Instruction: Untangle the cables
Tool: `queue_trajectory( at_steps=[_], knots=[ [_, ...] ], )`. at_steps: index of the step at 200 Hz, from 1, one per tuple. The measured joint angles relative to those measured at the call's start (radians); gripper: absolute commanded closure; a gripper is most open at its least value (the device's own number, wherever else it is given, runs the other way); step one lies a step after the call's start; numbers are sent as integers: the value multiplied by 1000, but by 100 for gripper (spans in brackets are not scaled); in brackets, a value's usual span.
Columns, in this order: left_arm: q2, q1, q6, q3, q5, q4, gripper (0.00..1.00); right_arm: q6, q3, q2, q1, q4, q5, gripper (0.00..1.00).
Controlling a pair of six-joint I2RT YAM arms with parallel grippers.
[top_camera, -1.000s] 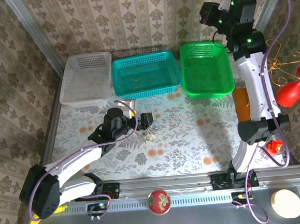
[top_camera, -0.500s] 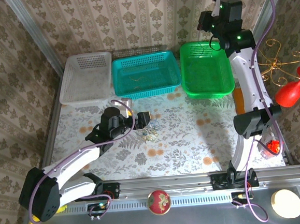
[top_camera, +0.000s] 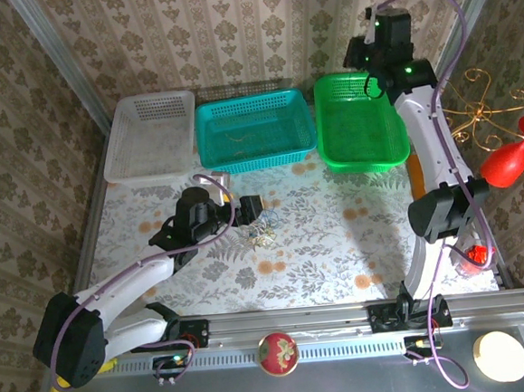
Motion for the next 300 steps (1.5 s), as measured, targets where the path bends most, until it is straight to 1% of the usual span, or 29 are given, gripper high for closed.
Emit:
queue_trajectory(
  at_steps=[6, 11, 17, 28, 31, 32, 33, 43, 60, 76, 101, 129, 142, 161, 191, 220, 248, 264, 280, 300],
  knots=[
    [0, 0, -2, 0, 1, 0, 0, 0, -15, 0, 0, -1, 6, 95],
    [0, 0, -3, 0, 1, 0, 0, 0, -28, 1, 0, -3, 11, 90],
    [-1, 0, -3, 0, 1, 0, 0, -1, -37, 1, 0, -5, 16, 79],
    [-1, 0, -3, 0, 1, 0, 0, 1, -40, 3, 0, -8, 26, 57],
    [-2, 0, -3, 0, 1, -1, 0, -5, -40, 3, 0, -8, 28, 52],
    [-2, 0, -3, 0, 1, -1, 0, -5, -40, 3, 0, -8, 29, 52],
    [-2, 0, -3, 0, 1, -1, 0, -5, -40, 3, 0, -7, 29, 49],
    [-5, 0, -3, 0, 1, -2, 0, -5, -39, 3, 0, -10, 36, 41],
    [-14, 0, -3, 0, 1, -3, 0, -10, -17, 6, 0, -31, 35, 34],
    [-20, 0, -3, 1, 1, -21, 0, 0, 6, 7, 0, -45, 27, 32],
    [-20, 0, -14, 11, 0, -76, 0, 13, 18, -1, 2, -56, -14, 32],
    [-23, 0, -31, 20, -13, -135, 0, 39, -60, -59, 24, -56, -76, 33],
    [-28, 0, -41, 21, -26, -169, 0, 49, -129, -109, 55, -52, -101, 33],
    [-45, 1, -57, 21, -53, -221, 0, 57, -260, -200, 135, -40, -128, 33],
    [-89, 18, -88, -3, -87, -258, 0, 80, -541, -361, 290, 29, -170, 34],
    [-126, 48, -125, -69, -107, -273, 0, 126, -812, -457, 392, 119, -188, 36],
    [-143, 83, -157, -121, -105, -280, 0, 176, -1059, -476, 459, 227, -192, 38],
    [-152, 101, -161, -132, -87, -286, 0, 204, -1164, -468, 488, 268, -199, 39],
    [-156, 112, -161, -132, -70, -286, 0, 220, -1220, -441, 521, 311, -202, 41],
    [-161, 117, -161, -132, -57, -289, 0, 238, -1243, -391, 561, 373, -203, 43]
  ],
)
